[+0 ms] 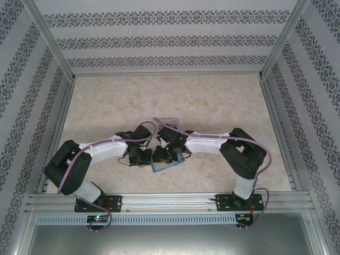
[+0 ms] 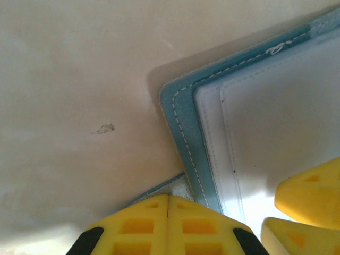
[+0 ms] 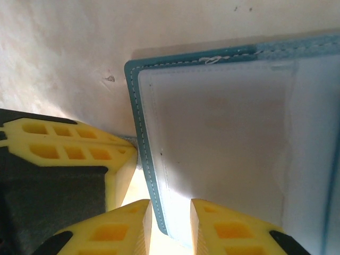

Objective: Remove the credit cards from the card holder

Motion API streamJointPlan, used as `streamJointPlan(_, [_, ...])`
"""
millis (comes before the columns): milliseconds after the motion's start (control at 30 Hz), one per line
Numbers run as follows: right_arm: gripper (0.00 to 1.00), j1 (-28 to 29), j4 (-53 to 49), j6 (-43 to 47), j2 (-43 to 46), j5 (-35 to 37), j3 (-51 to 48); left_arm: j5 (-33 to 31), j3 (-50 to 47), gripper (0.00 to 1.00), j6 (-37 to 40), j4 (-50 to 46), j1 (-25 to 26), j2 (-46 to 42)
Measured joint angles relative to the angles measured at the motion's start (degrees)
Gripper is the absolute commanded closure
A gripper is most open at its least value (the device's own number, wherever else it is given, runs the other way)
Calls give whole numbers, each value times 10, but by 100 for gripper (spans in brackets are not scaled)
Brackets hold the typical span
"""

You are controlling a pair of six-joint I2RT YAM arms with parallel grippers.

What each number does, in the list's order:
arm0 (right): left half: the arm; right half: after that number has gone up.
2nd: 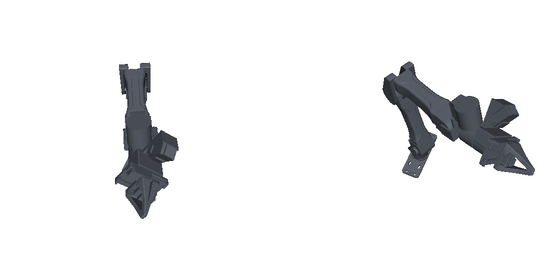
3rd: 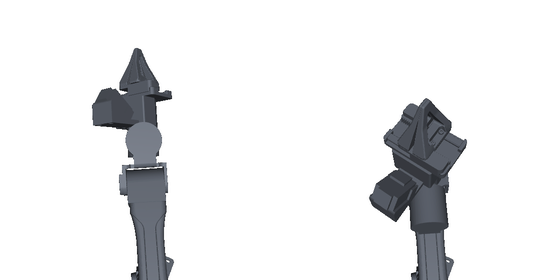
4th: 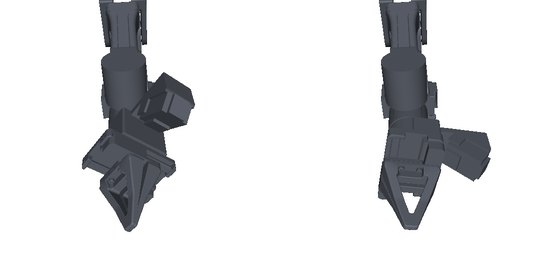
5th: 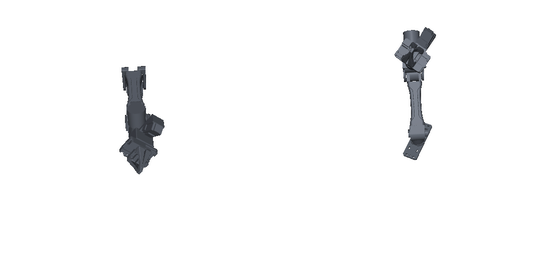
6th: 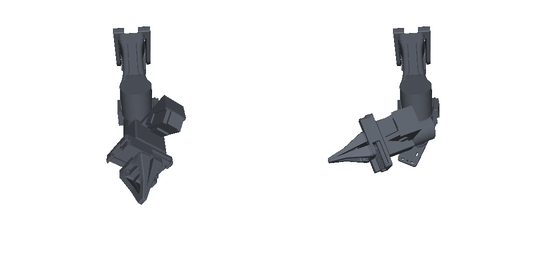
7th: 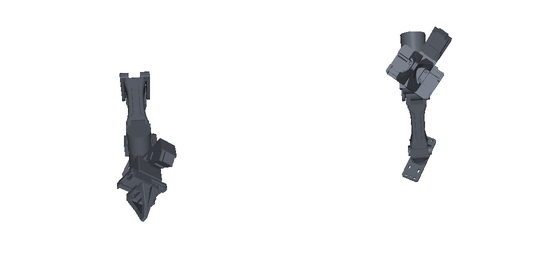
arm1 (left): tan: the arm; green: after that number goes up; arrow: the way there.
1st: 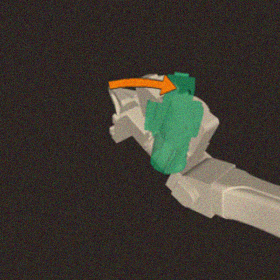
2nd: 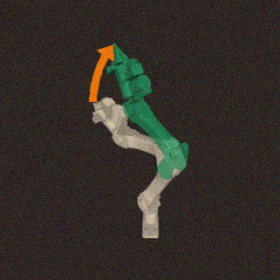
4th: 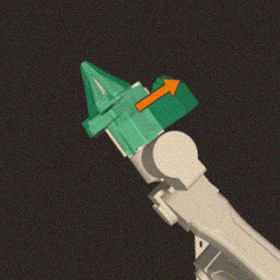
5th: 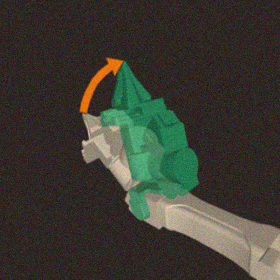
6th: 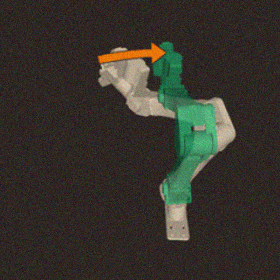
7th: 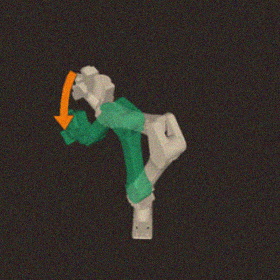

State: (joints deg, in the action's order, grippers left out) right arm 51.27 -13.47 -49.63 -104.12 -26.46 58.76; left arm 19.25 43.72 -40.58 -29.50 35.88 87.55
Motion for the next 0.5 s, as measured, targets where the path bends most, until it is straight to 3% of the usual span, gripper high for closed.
streamJointPlan(233, [70,0,-20,3,-12,10,14,0,0,99,0,0,0,-1])
streamJointPlan(500, [61,7,-109,29,-12,79,54,0,0,100,0,0,0,-1])
